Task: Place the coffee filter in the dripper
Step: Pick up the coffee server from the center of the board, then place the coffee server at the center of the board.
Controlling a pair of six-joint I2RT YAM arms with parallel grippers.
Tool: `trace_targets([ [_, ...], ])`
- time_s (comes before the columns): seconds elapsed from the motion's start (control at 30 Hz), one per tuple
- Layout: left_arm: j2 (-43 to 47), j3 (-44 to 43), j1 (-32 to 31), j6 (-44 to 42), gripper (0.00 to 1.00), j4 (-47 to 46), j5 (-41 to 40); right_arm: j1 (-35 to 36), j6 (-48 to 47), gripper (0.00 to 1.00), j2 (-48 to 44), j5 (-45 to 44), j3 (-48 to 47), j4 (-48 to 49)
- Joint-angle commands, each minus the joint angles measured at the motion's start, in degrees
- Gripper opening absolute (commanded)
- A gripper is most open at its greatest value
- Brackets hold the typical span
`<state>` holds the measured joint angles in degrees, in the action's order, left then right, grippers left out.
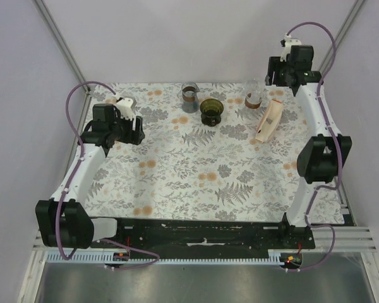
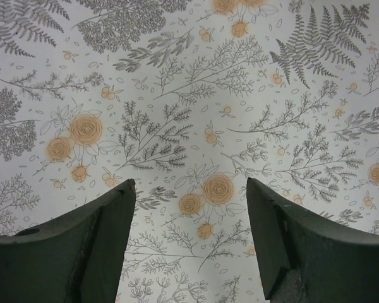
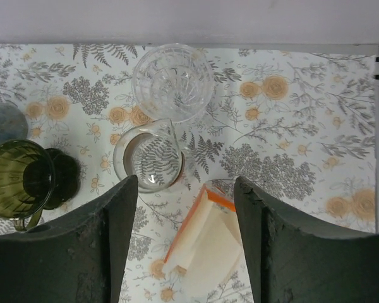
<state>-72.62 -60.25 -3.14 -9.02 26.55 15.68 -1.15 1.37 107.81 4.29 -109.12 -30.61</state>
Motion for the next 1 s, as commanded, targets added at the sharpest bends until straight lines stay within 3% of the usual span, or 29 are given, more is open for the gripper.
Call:
trace_targets([
  [0.0,-1.3,-2.2,-0.1,-0.6,0.76,1.8,1.5,3.1,-4.2,0.68,9.7,0.3,-12.2,-10.1],
  [0.1,-2.1,-2.5,-0.1,-0.6,0.75,2.1,1.4,3.3,-4.9,0.65,14.7,-2.9,-17.0,-12.5],
  [0.37,-3.8,-2.6,-0.1,-1.2,0.74,2.2,-0.4,4.8,-7.2,0.52,19.6,-3.9,-16.3,-11.8],
  [0.6,-3.3,-2.2,-0.1,-1.4,0.73,2.2,-1.2,5.2,-8.3,0.21,21.6,-3.3,-17.1,-11.9],
  [0.7,-3.2,-2.2,-0.1,-1.4,0.73,2.3,-1.4,5.4,-8.6,0.02,20.6,-2.5,-16.8,-12.2],
  [0.97,-2.8,-2.4,-0.1,-1.4,0.73,2.5,-0.8,6.9,-8.7,0.0,11.4,0.8,-15.2,-13.2],
])
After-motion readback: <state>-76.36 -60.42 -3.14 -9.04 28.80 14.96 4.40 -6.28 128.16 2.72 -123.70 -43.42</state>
